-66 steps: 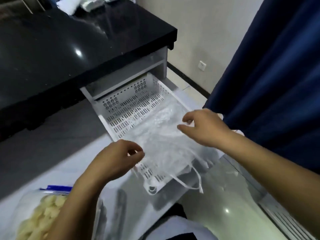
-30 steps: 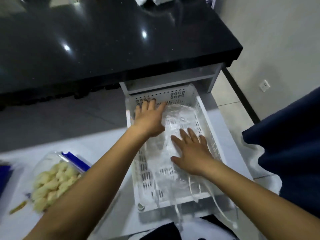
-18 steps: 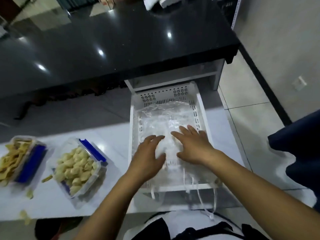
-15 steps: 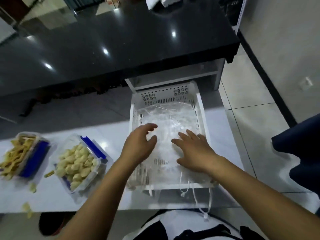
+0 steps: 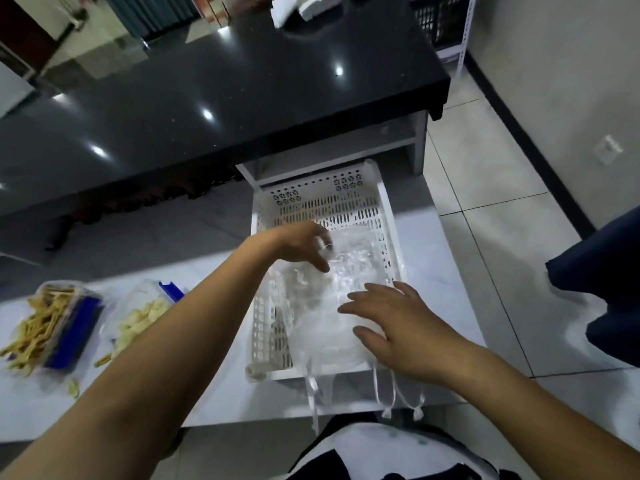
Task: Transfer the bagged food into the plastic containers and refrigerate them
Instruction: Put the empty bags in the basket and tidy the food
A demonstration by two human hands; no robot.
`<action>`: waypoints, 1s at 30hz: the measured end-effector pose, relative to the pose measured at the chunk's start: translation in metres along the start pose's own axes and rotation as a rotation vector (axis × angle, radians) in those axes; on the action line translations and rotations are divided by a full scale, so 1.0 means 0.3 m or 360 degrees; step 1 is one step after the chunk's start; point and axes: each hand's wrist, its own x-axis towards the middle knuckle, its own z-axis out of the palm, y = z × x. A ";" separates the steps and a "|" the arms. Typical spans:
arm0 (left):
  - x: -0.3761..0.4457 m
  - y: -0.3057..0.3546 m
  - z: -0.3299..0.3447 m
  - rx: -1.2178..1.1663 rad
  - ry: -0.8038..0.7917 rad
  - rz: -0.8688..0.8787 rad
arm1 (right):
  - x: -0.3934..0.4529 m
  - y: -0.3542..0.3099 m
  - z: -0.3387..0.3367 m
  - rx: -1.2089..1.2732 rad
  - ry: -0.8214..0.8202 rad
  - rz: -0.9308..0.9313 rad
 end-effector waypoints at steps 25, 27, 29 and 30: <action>-0.031 0.088 -0.055 0.0461 0.0747 -0.0277 | 0.062 -0.004 0.058 -0.0261 0.0239 0.0130; -0.032 0.125 0.033 0.0505 0.0964 -0.0288 | 0.082 0.003 0.077 -0.0435 0.0234 0.0177; -0.028 0.146 0.140 0.0342 0.1216 -0.0211 | 0.087 0.015 0.093 -0.0455 0.0231 0.0223; -0.020 0.141 0.193 0.0283 0.1263 -0.0226 | 0.086 0.018 0.095 -0.0418 0.0236 0.0241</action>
